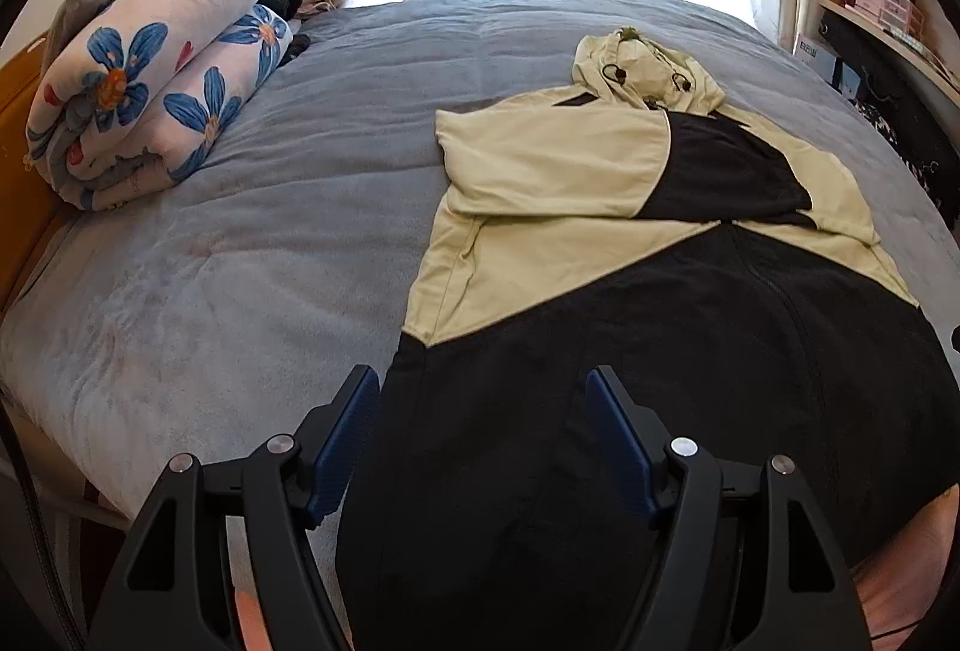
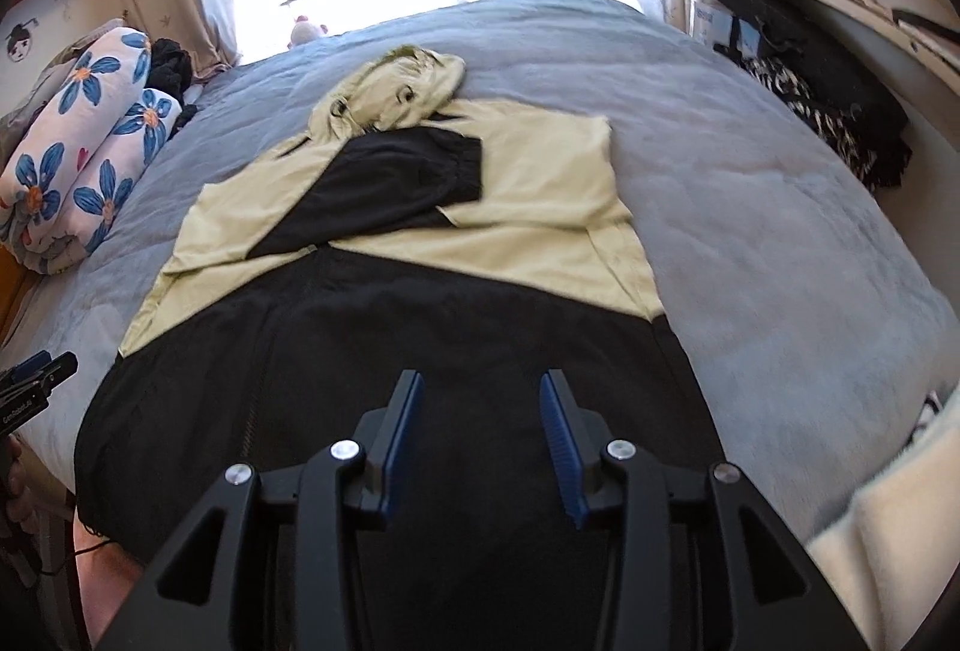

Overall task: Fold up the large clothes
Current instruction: 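Move both tools to the black hem of the jacket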

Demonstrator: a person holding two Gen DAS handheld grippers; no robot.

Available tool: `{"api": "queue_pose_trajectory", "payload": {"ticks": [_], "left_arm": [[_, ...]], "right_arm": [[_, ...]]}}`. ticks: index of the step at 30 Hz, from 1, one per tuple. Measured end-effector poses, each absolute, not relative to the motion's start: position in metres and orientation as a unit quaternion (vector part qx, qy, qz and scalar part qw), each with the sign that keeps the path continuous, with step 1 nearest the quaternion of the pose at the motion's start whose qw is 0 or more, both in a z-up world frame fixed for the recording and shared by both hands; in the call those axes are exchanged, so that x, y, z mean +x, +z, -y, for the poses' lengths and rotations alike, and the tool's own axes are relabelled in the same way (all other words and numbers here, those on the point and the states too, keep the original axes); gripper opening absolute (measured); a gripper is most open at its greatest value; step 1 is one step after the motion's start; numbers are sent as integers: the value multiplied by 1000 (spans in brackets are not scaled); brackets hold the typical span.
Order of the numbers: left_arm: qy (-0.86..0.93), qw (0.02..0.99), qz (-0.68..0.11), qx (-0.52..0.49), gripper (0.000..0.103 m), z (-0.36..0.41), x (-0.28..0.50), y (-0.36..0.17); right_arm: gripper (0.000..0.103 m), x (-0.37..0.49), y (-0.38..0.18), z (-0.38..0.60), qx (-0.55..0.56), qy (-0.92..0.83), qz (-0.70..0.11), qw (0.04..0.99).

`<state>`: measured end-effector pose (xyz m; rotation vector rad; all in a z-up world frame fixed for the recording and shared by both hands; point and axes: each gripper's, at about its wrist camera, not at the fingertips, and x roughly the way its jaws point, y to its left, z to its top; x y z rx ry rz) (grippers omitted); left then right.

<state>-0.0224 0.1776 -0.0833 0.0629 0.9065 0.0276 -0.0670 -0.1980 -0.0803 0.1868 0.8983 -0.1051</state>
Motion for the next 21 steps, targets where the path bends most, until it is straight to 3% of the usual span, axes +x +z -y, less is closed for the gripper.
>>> {"api": "queue_pose_trajectory", "payload": {"ticks": [16, 21], "left_arm": [[3, 851, -524, 17, 70, -228, -46, -151], [-21, 856, -516, -6, 70, -240, -61, -162]], "right_arm": [[41, -112, -131, 263, 146, -91, -495, 852], [41, -113, -136, 269, 159, -92, -501, 846]]}}
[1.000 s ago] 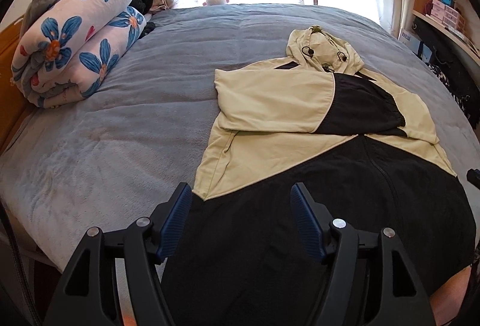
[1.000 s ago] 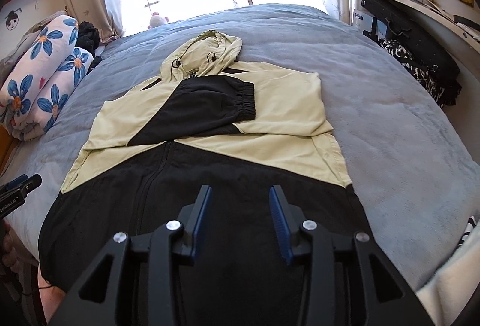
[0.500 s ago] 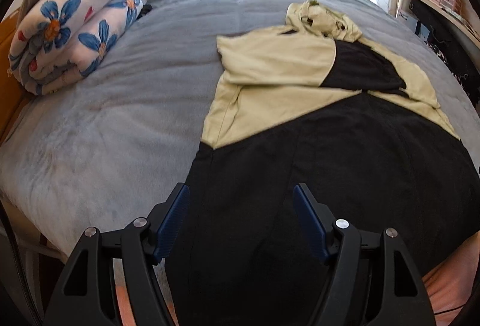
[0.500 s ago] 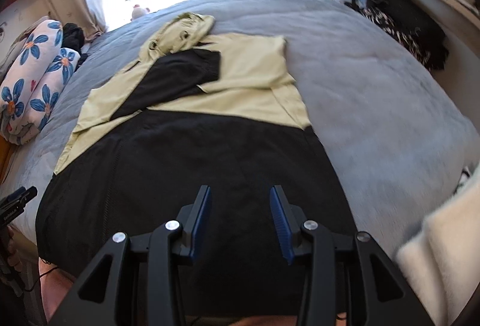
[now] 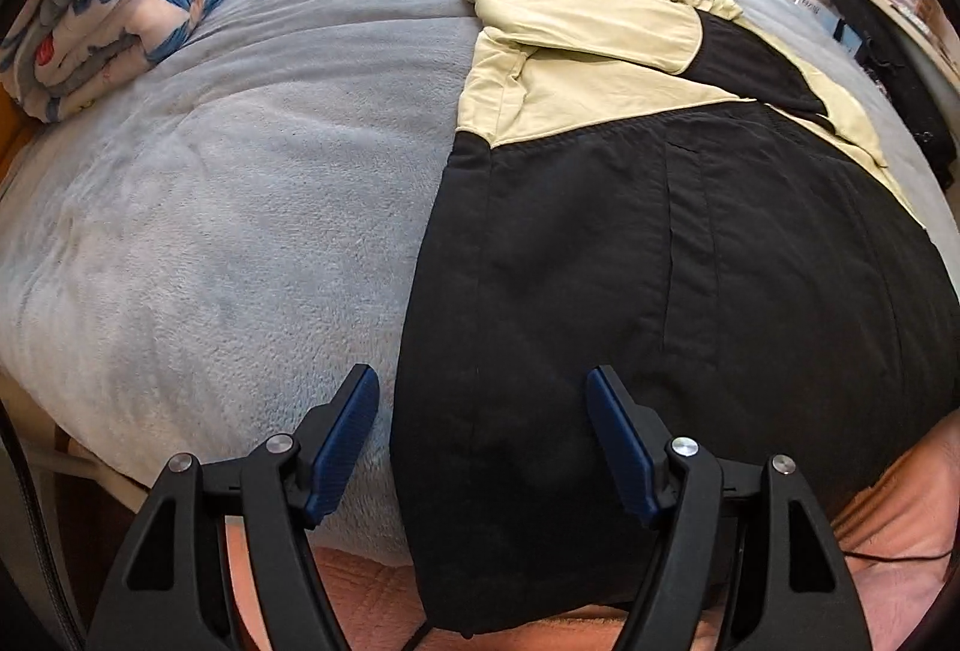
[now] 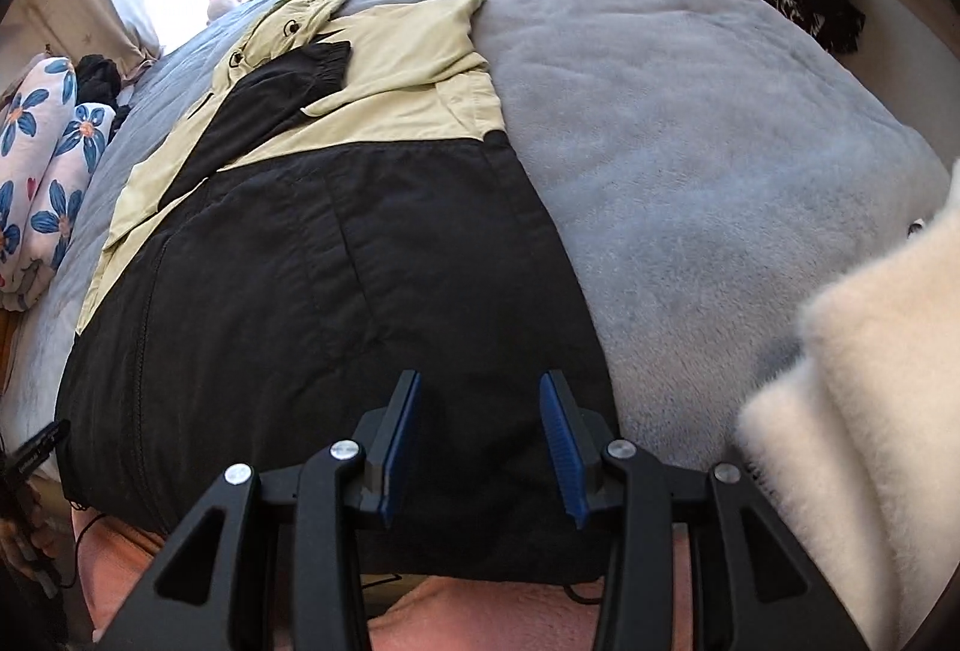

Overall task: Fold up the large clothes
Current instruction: 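Move both tools to the black hem of the jacket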

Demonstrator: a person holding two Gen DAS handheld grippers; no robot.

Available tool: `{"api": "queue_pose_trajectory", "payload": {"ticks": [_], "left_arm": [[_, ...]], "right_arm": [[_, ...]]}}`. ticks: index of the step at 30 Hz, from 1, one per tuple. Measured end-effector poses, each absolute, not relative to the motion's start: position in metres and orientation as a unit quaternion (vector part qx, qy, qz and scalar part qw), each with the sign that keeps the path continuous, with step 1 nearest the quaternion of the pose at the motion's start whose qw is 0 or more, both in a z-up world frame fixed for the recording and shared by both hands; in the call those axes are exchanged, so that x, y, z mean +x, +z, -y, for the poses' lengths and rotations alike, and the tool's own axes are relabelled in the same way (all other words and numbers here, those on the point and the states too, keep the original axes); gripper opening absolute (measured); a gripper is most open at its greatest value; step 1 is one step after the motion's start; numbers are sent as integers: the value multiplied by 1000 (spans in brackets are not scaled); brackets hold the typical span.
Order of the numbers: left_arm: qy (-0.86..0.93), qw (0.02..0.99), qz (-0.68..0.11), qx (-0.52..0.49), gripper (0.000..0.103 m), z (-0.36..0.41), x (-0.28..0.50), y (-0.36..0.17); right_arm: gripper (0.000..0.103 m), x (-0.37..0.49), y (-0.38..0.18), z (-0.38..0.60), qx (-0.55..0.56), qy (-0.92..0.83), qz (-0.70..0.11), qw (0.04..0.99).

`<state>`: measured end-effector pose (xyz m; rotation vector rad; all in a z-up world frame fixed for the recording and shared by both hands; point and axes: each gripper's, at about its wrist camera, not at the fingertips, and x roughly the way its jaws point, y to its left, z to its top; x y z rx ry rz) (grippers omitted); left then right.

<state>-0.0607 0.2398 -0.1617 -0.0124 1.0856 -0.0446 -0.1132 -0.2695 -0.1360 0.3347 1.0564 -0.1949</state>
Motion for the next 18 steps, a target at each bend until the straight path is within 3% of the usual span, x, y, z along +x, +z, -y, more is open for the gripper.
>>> {"api": "queue_pose_trajectory", "payload": {"ticks": [13, 18], "left_arm": [[-17, 863, -504, -6, 71, -245, -70, -157], [-17, 859, -512, -28, 72, -257, -69, -159]], "right_arm": [[41, -107, -136, 281, 139, -140, -494, 847], [47, -103, -145, 281, 133, -132, -507, 842]]}}
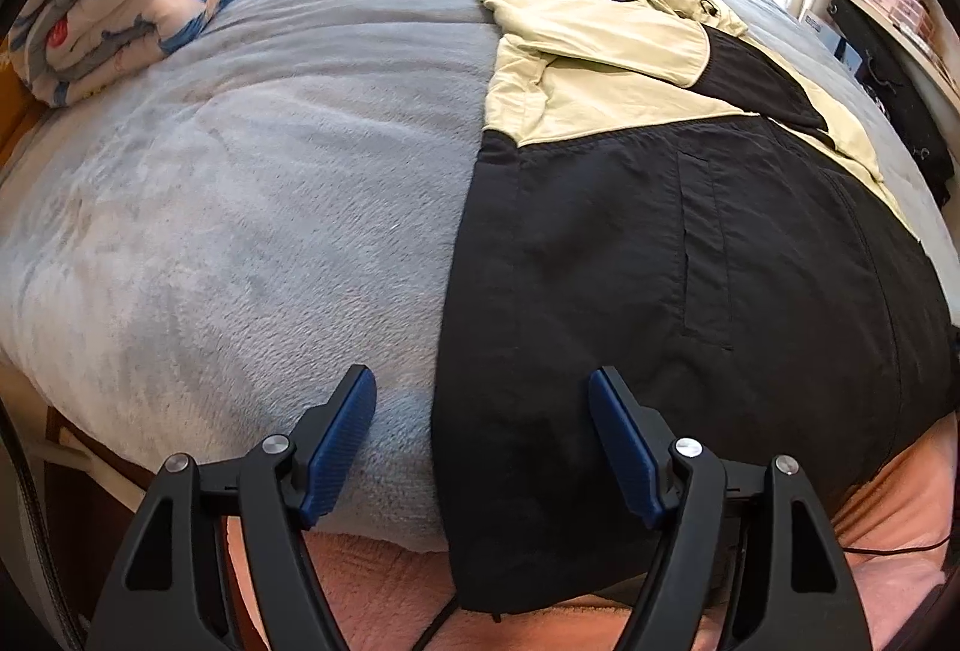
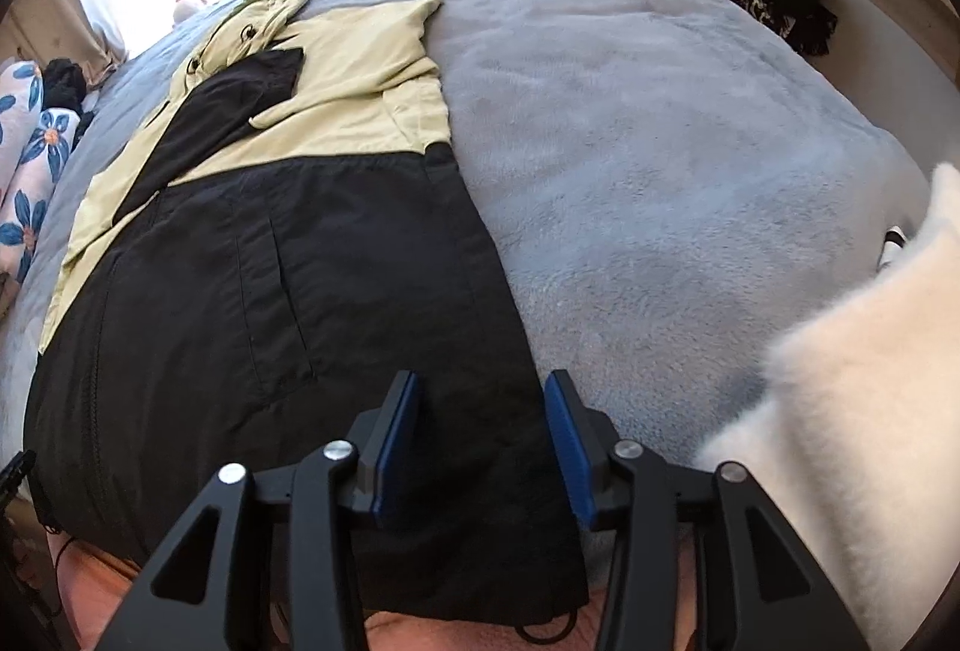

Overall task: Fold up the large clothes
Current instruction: 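Move both tools to the black hem of the jacket, then grasp the black hem with both tools and lift it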

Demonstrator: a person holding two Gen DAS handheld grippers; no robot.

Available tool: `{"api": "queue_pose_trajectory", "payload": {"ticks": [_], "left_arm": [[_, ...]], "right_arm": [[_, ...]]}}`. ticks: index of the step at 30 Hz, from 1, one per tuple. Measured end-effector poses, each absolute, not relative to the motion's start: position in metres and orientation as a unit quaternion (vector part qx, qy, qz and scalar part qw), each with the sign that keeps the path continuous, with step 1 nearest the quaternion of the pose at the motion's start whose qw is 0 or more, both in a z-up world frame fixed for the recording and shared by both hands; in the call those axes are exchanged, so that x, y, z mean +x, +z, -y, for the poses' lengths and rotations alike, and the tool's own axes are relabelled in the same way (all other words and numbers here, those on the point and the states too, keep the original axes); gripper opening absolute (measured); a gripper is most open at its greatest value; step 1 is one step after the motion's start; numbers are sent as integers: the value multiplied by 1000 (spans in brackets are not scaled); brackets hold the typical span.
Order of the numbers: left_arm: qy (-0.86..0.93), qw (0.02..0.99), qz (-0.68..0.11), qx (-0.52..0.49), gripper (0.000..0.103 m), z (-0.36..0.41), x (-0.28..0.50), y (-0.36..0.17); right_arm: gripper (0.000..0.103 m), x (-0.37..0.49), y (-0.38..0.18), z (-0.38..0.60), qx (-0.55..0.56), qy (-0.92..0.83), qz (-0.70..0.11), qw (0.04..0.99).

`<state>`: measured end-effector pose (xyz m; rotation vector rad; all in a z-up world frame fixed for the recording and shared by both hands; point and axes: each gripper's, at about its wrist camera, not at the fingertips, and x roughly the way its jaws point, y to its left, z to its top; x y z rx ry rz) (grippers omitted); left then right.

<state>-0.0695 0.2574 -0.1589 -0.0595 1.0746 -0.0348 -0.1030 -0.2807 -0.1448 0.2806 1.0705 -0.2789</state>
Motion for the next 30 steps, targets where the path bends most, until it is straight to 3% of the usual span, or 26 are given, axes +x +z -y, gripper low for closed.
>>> {"api": "queue_pose_trajectory", "payload": {"ticks": [2, 7, 11, 13, 16, 17, 18, 22, 30], "left_arm": [[-21, 857, -514, -38, 73, -261, -69, -160], [-55, 846, -528, -47, 85, -261, -70, -169], [-76, 841, -535, -31, 86, -251, -70, -174], [-84, 838, -539, -21, 78, -243, -69, -175], [-102, 838, -536, -12, 39, -233, -70, -172], [-105, 837, -536, -11, 19, -230, -70, -171], [-109, 836, -538, -12, 10, -228, -68, -170], [-128, 832, -536, -59, 5, -230, -62, -157], [-149, 852, -454, -212, 4, -250, -32, -94]], "right_arm": [[47, -103, -148, 280, 128, -128, -510, 841], [46, -103, -152, 277, 116, -113, -520, 839], [21, -101, -152, 269, 107, -94, -527, 838], [12, -99, -152, 265, 103, -84, -530, 837], [9, -98, -149, 257, 88, -77, -527, 842], [8, -98, -148, 255, 89, -73, -524, 844], [8, -98, -145, 253, 90, -69, -521, 846], [7, -98, -129, 250, 105, -61, -496, 860], [6, -75, -74, 264, 175, -52, -409, 894]]}}
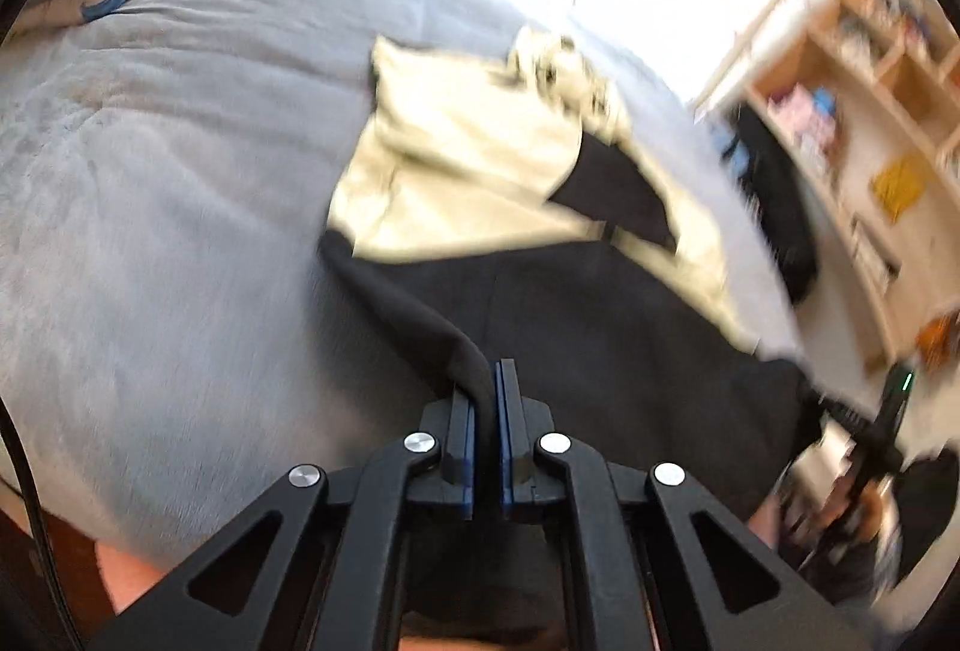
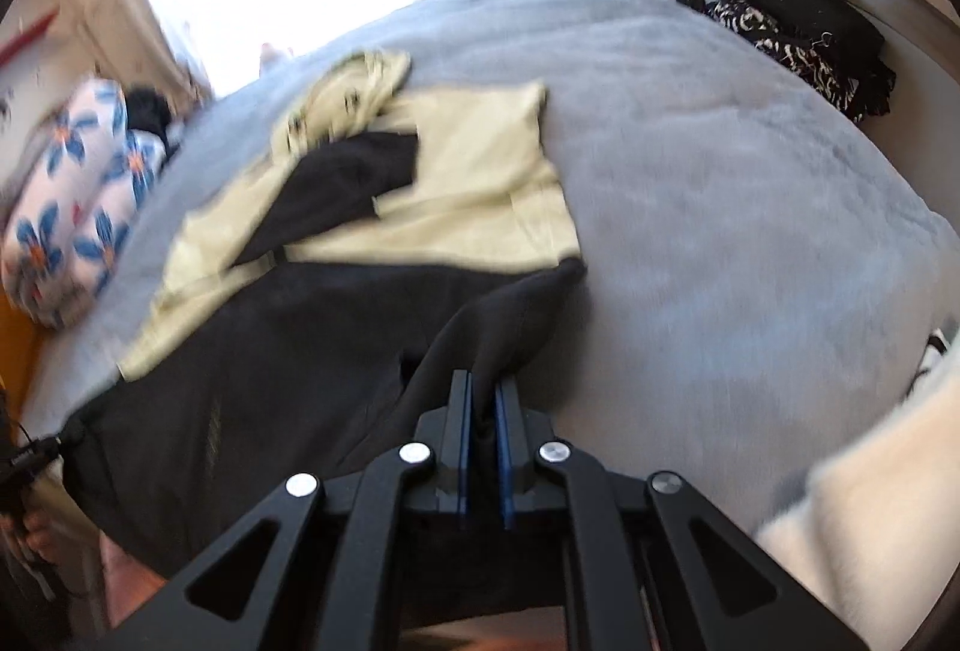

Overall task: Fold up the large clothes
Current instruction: 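Grasp the black hem with both tools and lift it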

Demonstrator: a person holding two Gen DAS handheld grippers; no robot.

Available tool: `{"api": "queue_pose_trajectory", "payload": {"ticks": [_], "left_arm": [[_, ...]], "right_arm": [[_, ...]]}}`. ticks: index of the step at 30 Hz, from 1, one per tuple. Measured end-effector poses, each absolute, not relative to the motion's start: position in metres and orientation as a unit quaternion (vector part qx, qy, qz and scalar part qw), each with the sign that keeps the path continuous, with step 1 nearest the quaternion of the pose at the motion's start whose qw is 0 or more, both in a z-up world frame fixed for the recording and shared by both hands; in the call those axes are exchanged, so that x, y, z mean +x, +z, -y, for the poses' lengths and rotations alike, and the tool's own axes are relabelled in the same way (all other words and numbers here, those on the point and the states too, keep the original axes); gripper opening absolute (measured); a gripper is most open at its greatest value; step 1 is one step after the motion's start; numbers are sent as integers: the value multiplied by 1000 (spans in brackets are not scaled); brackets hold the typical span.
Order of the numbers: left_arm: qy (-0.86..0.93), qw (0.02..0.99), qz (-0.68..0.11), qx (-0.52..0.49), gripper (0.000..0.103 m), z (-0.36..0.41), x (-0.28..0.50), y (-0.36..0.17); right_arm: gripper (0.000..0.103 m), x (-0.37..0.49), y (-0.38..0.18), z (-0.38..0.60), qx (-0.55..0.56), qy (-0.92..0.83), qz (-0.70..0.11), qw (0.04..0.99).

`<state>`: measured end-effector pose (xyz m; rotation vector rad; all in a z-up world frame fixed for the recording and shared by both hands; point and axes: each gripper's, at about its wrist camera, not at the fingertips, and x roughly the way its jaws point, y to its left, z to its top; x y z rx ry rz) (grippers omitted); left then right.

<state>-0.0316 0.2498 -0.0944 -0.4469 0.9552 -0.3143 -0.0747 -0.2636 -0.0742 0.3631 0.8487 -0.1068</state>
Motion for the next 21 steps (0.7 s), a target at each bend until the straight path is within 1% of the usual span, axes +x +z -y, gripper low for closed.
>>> {"api": "queue_pose_trajectory", "payload": {"ticks": [3, 6, 12, 16, 21], "left_arm": [[-139, 865, -423, -233, 4, -250, -7, -73], [-135, 866, -413, -248, 3, -249, 26, -61], [-107, 869, -410, -256, 4, -240, 115, -48], [-91, 855, -435, -266, 4, -232, 177, -63], [-36, 852, -456, -253, 4, -218, 242, -90]], "right_arm": [[6, -53, -60, 275, 206, -51, -385, 898], [6, -21, -48, 280, 213, -50, -374, 901], [0, 56, -32, 292, 214, -51, -369, 903], [0, 116, -31, 301, 203, -65, -373, 903], [0, 174, -51, 299, 179, -73, -396, 898]]}}
